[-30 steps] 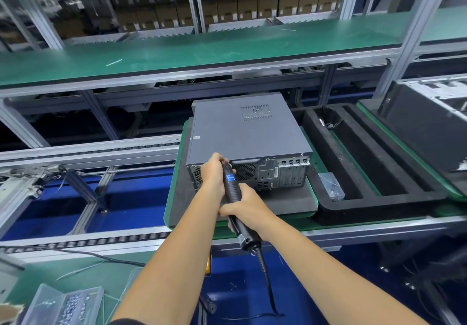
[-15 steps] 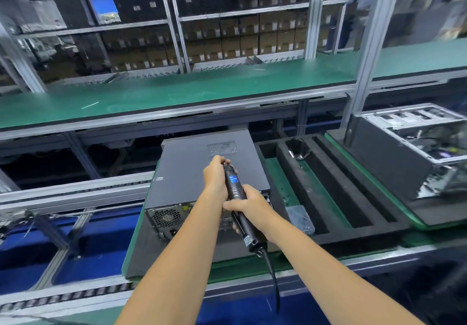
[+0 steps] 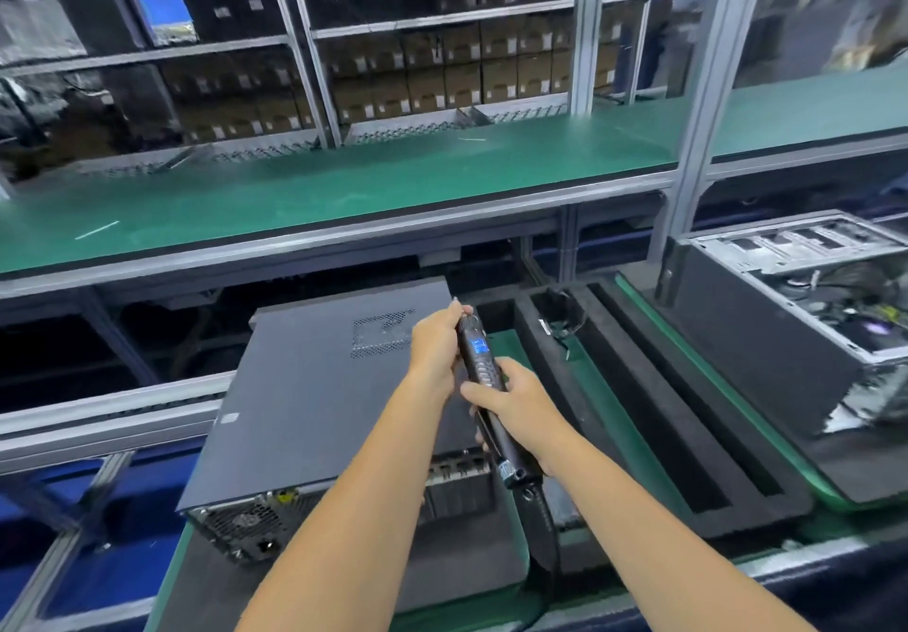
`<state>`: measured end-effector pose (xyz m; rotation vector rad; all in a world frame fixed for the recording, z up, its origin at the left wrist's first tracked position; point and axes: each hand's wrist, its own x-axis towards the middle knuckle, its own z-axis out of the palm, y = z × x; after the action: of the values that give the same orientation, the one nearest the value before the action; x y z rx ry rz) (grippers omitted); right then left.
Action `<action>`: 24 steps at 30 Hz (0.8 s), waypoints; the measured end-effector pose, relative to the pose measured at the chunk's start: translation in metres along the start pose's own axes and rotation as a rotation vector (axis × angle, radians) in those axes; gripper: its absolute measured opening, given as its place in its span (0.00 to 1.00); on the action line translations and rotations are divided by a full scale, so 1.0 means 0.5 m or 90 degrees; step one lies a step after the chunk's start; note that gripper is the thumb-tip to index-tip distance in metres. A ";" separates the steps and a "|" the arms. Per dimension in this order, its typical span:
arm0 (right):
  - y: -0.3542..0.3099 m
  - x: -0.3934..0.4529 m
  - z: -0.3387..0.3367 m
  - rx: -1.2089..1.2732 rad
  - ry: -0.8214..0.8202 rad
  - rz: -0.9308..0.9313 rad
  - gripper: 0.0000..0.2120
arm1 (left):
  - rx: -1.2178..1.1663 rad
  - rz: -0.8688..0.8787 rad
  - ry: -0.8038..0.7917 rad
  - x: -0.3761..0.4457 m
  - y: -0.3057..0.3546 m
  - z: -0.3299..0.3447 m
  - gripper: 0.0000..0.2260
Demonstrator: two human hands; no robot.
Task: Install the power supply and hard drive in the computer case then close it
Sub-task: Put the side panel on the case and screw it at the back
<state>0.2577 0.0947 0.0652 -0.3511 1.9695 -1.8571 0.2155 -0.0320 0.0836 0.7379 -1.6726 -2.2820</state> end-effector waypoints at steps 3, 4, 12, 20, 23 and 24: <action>0.008 0.077 0.006 0.030 0.006 0.016 0.08 | 0.094 0.029 0.005 0.083 0.015 -0.002 0.11; 0.012 0.101 0.007 0.040 0.010 0.027 0.08 | 0.123 0.037 0.003 0.110 0.016 0.000 0.10; 0.050 0.219 -0.040 0.024 0.078 0.069 0.09 | 0.320 0.112 -0.089 0.233 0.007 0.039 0.09; 0.144 0.290 -0.052 0.046 0.093 0.153 0.08 | 0.860 0.251 -0.179 0.258 -0.042 0.081 0.08; 0.178 0.305 -0.040 0.023 0.087 0.165 0.08 | 1.038 0.263 -0.218 0.264 -0.060 0.087 0.09; 0.187 0.310 -0.036 0.009 0.085 0.169 0.08 | 1.102 0.275 -0.227 0.264 -0.065 0.089 0.10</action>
<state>0.1210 0.0485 -0.0459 0.0390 1.9767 -1.7612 0.0840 -0.0443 0.0283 0.0291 -3.2626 -0.2231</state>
